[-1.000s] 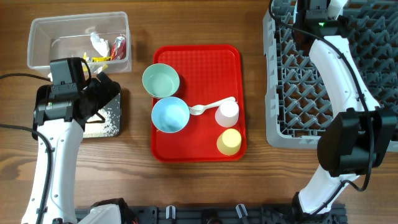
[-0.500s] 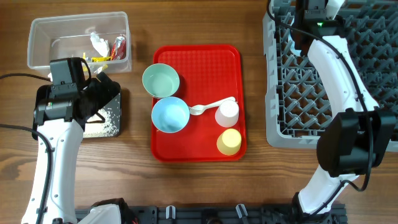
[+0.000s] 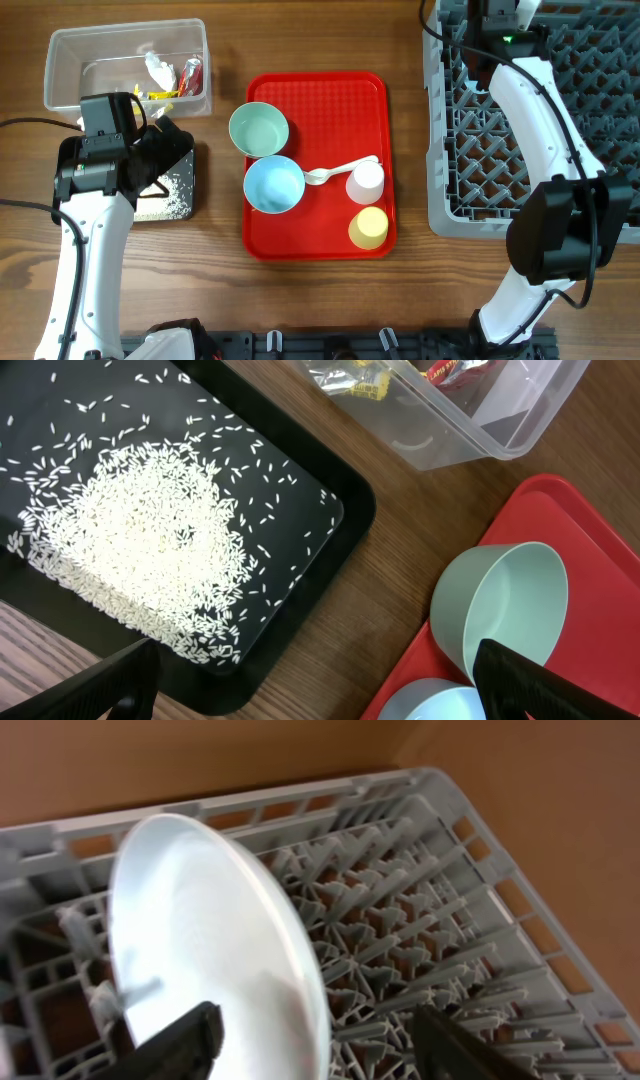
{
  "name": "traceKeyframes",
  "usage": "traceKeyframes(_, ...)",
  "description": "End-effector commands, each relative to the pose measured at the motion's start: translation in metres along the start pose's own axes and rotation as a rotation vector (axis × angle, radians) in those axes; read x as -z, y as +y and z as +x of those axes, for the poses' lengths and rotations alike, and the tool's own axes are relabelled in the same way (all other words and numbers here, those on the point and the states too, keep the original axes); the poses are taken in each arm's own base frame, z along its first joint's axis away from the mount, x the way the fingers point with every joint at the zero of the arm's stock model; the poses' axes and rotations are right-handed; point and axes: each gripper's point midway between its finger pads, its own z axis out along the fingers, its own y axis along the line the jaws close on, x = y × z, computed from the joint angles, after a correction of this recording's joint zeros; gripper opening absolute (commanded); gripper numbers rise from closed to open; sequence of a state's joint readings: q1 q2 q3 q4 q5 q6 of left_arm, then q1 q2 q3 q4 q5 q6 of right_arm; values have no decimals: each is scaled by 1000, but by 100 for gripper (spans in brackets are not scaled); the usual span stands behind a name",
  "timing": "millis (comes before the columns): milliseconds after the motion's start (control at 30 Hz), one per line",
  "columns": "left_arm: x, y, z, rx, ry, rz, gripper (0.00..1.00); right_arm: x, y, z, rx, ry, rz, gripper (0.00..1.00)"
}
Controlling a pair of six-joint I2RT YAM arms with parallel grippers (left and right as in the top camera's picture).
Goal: Sort waste into correct bins and load items into the dishwasher rack
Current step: 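Open the right gripper, release the plate, and pull back, then move the right gripper to the mint-green bowl and grip its rim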
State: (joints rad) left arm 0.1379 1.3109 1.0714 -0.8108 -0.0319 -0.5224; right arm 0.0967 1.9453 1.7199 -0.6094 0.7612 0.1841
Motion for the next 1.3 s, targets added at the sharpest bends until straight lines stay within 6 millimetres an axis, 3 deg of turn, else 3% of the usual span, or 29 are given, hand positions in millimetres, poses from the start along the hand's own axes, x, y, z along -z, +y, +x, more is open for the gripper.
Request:
traceKeyframes(0, 0, 2, -4, 14, -9, -13, 100, 67, -4, -59, 31, -144, -166, 79)
traceKeyframes(100, 0, 2, -4, 13, -9, -13, 100, 126, 11, -77, 96, -233, -390, 90)
traceKeyframes(167, 0, 2, -4, 13, -9, -14, 100, 181, 30, -74, 165, -271, -646, 91)
traceKeyframes(267, 0, 3, -3, 13, -5, -15, 100, 260, 57, -48, 266, -275, -1054, 89)
traceKeyframes(367, 0, 3, -3, 13, -5, -16, 100, 295, 72, -22, 288, -190, -1251, 81)
traceKeyframes(533, 0, 3, -3, 13, -4, -16, 100, 293, 113, 28, 335, 1, -1305, 80)
traceKeyframes(867, 0, 4, -1, 13, 4, -22, 100, 274, 243, 129, 355, 363, -1320, 66)
traceKeyframes(967, 0, 5, 1, 13, 9, -25, 100, 265, 269, 161, 355, 460, -1294, 64)
traceKeyframes(1100, 0, 6, 3, 12, 18, -31, 100, 250, 286, 191, 342, 552, -1234, 62)
traceKeyframes(1267, 0, 6, 3, 12, 19, -31, 100, 237, 297, 209, 339, 592, -1199, 59)
